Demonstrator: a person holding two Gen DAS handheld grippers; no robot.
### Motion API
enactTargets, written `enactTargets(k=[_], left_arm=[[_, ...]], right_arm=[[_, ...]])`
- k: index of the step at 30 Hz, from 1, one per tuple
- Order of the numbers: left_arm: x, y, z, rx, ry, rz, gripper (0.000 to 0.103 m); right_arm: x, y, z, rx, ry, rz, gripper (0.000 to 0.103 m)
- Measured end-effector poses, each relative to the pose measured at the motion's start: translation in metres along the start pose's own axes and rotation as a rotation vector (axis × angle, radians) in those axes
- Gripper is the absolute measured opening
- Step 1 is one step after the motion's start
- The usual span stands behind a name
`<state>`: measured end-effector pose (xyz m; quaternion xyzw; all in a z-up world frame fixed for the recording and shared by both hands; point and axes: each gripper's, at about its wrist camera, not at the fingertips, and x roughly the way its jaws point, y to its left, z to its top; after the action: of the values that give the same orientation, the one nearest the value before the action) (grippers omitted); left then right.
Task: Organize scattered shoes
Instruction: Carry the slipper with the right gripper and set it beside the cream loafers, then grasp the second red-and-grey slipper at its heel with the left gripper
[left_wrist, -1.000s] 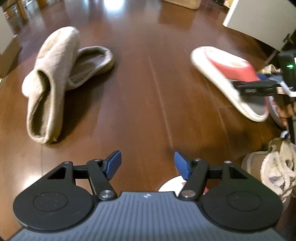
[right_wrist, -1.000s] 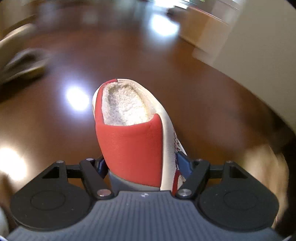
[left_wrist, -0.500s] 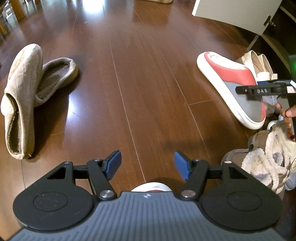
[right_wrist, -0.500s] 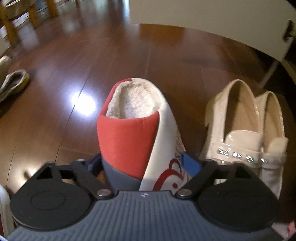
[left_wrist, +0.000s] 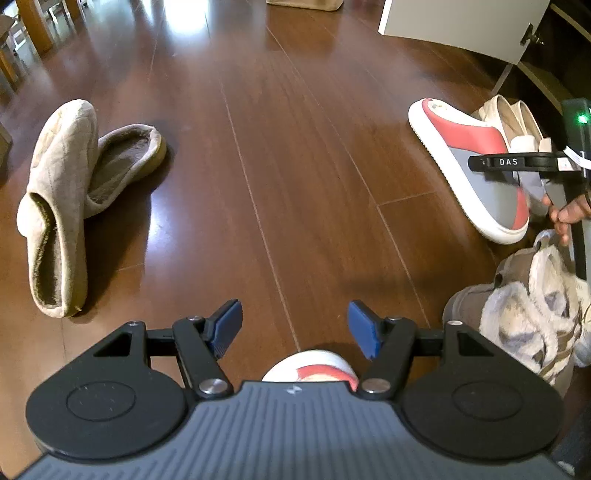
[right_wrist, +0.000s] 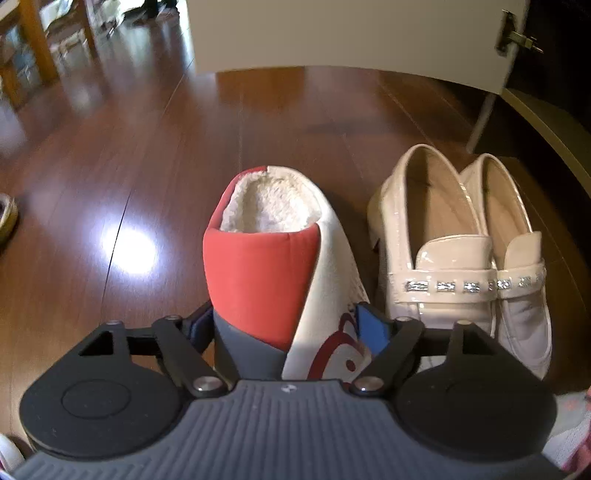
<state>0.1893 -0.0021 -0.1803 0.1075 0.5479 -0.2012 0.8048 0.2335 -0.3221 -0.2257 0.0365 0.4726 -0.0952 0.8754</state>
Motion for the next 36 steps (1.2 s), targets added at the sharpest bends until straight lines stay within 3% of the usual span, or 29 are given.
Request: enactTargets(k=[4, 8, 12, 15, 19, 21, 27, 31, 36], left_arm=[[-0.006, 0.006, -0.011, -0.001, 0.017, 0.031, 0.066], [-0.026, 0.017, -0.024, -0.013, 0.012, 0.069, 0.066], [-0.052, 0.020, -0.028, 0.007, 0.016, 0.098, 0.066], [-0.087, 0.017, -0.021, 0.062, -0.003, 0.122, 0.066], [-0.154, 0.000, -0.003, 0.144, -0.096, 0.123, 0.067], [-0.180, -0.011, 0.002, 0.185, -0.133, 0.129, 0.073], [-0.250, -0.050, -0.001, 0.319, -0.184, 0.179, 0.076], [-0.273, -0.066, -0.022, 0.281, -0.178, 0.167, 0.081], [-0.255, -0.071, -0.071, 0.170, -0.110, 0.132, 0.082]], right_arm=[[-0.010, 0.000, 0.003, -0.001, 0.019, 0.013, 0.084], [-0.055, -0.001, 0.002, 0.025, -0.087, 0.049, 0.095], [-0.098, 0.006, -0.003, 0.009, -0.035, -0.028, 0.091], [-0.139, 0.011, -0.008, -0.001, -0.008, -0.076, 0.091], [-0.217, 0.015, -0.021, 0.013, -0.065, -0.083, 0.091], [-0.249, 0.014, -0.026, 0.011, -0.093, -0.091, 0.091], [-0.328, 0.002, -0.050, -0.031, -0.171, -0.102, 0.095], [-0.354, -0.011, -0.068, -0.035, -0.181, -0.096, 0.095], [-0.368, -0.027, -0.079, -0.067, -0.191, -0.091, 0.096]])
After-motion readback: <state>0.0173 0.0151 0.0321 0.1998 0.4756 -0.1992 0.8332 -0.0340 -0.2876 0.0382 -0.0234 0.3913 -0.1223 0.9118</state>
